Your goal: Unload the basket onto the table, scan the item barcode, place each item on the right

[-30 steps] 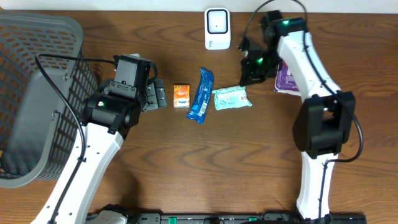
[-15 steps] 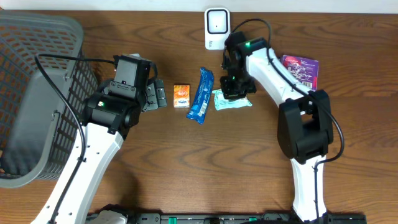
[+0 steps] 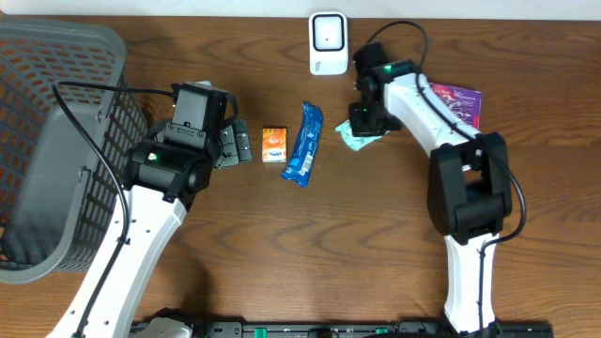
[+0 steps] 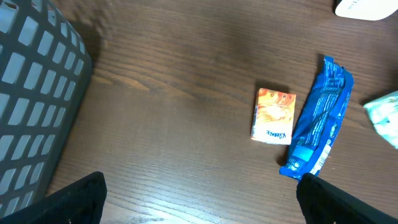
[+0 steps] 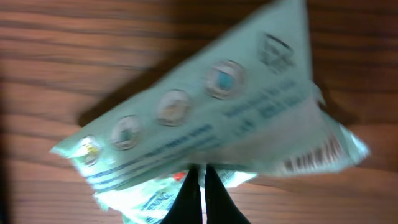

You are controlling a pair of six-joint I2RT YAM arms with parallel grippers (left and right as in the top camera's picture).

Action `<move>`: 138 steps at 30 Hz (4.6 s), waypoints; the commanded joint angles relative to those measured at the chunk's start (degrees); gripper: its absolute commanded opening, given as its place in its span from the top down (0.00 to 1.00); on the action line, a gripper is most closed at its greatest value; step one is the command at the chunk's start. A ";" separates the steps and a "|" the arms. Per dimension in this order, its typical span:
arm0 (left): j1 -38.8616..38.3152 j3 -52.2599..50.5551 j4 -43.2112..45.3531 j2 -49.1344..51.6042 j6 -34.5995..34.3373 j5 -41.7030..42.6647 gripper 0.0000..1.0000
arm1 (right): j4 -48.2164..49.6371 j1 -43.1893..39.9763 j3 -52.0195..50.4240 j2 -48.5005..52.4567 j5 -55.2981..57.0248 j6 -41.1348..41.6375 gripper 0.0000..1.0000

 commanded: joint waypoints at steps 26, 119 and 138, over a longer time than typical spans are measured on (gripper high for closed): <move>0.13 0.26 -0.17 0.13 1.14 -0.33 0.02 | 7.13 9.14 0.68 -0.07 -19.43 7.54 0.80; 0.13 0.26 -0.17 0.13 1.14 -0.33 0.02 | -11.23 -4.70 16.74 -8.35 -5.03 -2.47 0.24; 0.13 0.26 -0.17 0.13 1.14 -0.33 0.02 | -9.88 -33.55 12.17 -6.91 -15.89 -13.46 0.03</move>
